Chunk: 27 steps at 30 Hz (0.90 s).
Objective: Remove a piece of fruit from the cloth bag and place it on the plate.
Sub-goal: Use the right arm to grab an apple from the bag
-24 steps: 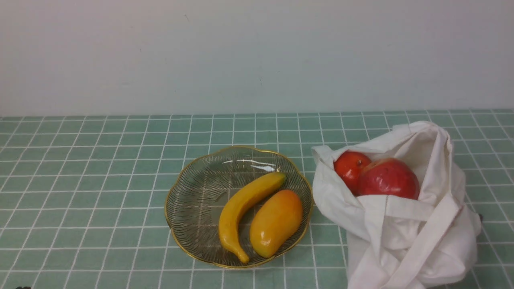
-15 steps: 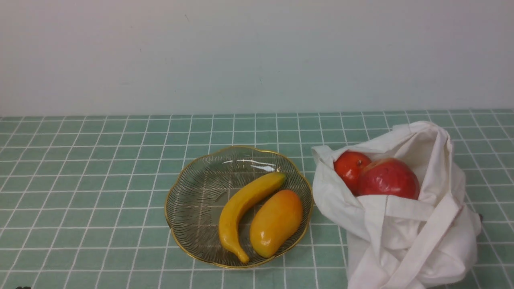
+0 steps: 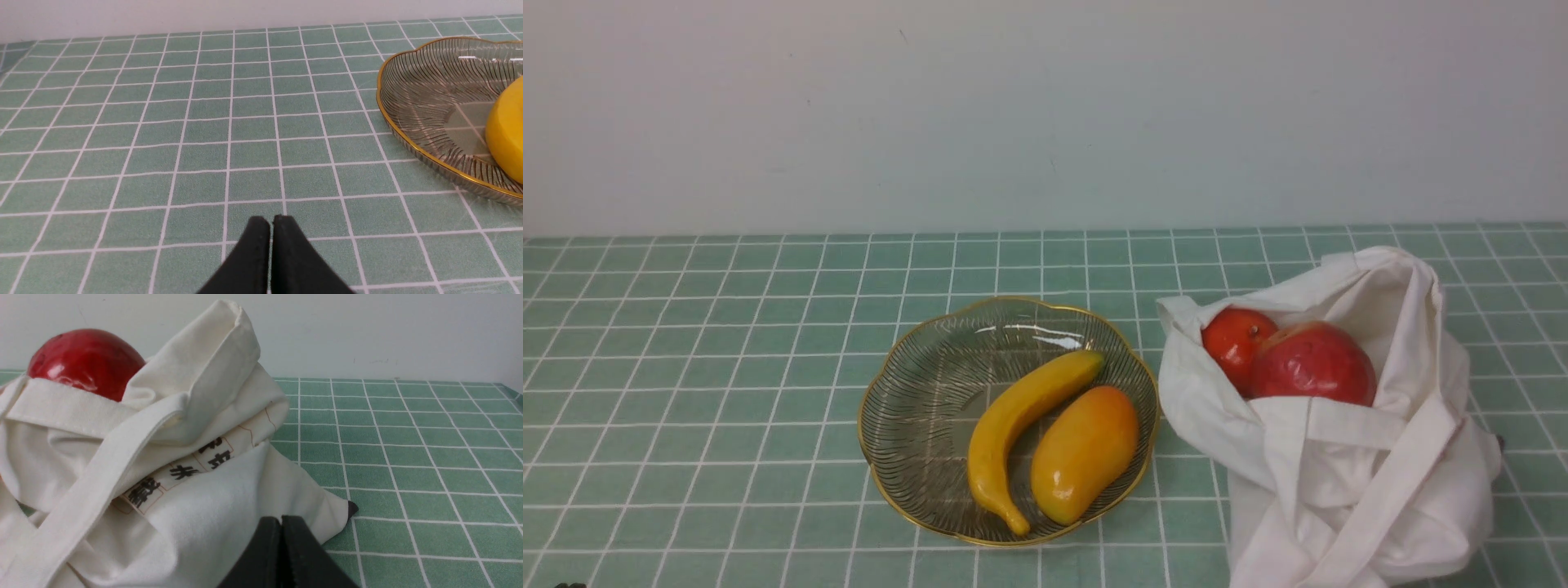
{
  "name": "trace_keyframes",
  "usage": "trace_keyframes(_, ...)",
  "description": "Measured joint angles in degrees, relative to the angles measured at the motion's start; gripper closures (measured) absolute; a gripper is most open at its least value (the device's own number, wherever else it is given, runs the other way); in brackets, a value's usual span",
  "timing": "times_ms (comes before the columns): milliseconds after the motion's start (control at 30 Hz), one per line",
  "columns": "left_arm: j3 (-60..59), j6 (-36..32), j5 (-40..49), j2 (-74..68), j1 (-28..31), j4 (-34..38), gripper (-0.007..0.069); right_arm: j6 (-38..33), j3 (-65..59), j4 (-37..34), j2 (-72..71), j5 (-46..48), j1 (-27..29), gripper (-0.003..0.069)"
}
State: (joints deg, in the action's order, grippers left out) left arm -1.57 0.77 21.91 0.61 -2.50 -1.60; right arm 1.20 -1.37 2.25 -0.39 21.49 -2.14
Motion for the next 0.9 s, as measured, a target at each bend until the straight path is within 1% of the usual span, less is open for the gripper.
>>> trace_keyframes(700, 0.0, 0.0, 0.0, 0.0, 0.0, 0.0, 0.0632, 0.1, 0.0, -0.3, 0.0, -0.5, 0.0, 0.0671)
trace_keyframes(800, 0.0, 0.0, 0.0, 0.0, 0.0, 0.0, 0.0632, 1.8, -0.3, -4.6, 0.0, -3.7, 0.0, 0.0671)
trace_keyframes(833, 0.0, 0.0, 0.0, 0.0, 0.0, 0.0, 0.0632, 3.2, -0.3, -8.3, 0.0, -5.8, 0.0, 0.0671)
trace_keyframes(867, 0.0, 0.0, 0.0, 0.0, 0.0, 0.0, 0.0632, 5.6, -0.3, -14.1, 0.0, -8.4, 0.0, 0.0671)
trace_keyframes(900, 0.0, 0.0, 0.0, 0.0, 0.0, 0.0, 0.0632, 6.7, -0.3, -15.6, 0.0, -9.5, 0.0, 0.0671)
